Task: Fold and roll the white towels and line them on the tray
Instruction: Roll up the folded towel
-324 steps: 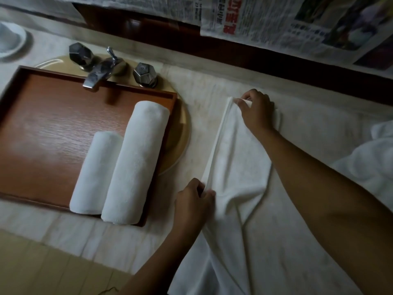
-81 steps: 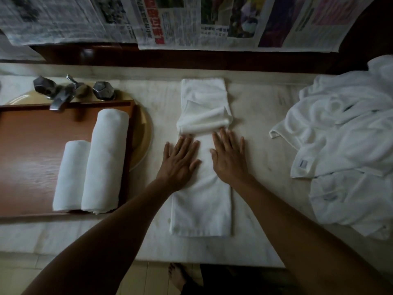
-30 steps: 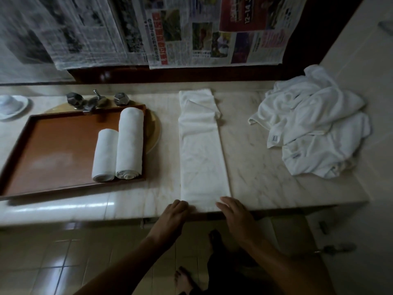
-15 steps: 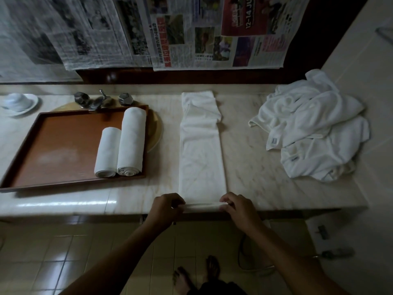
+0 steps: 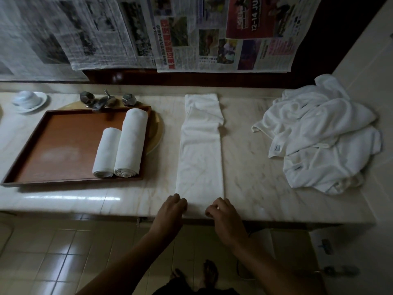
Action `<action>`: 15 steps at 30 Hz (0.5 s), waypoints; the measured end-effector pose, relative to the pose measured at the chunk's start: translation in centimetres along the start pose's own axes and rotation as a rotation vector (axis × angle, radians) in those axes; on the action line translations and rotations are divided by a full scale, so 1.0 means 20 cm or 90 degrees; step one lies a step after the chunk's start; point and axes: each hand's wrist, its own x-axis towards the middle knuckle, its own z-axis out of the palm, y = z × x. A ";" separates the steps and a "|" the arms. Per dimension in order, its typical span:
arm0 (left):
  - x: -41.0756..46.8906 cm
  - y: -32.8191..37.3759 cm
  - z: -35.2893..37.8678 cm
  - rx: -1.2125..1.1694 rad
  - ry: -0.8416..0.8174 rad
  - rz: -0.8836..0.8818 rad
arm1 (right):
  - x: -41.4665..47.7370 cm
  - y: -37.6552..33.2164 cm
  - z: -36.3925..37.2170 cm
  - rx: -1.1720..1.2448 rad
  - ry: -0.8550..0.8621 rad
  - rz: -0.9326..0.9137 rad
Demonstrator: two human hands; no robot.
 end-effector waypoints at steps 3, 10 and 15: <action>-0.02 0.02 0.03 0.046 -0.025 0.060 | -0.02 0.01 0.01 -0.004 -0.007 -0.011; -0.04 -0.04 0.06 0.085 -0.043 0.153 | -0.05 0.07 -0.02 -0.044 -0.045 -0.111; -0.02 -0.07 0.02 0.114 -0.024 0.235 | -0.02 0.08 -0.03 -0.032 -0.078 -0.111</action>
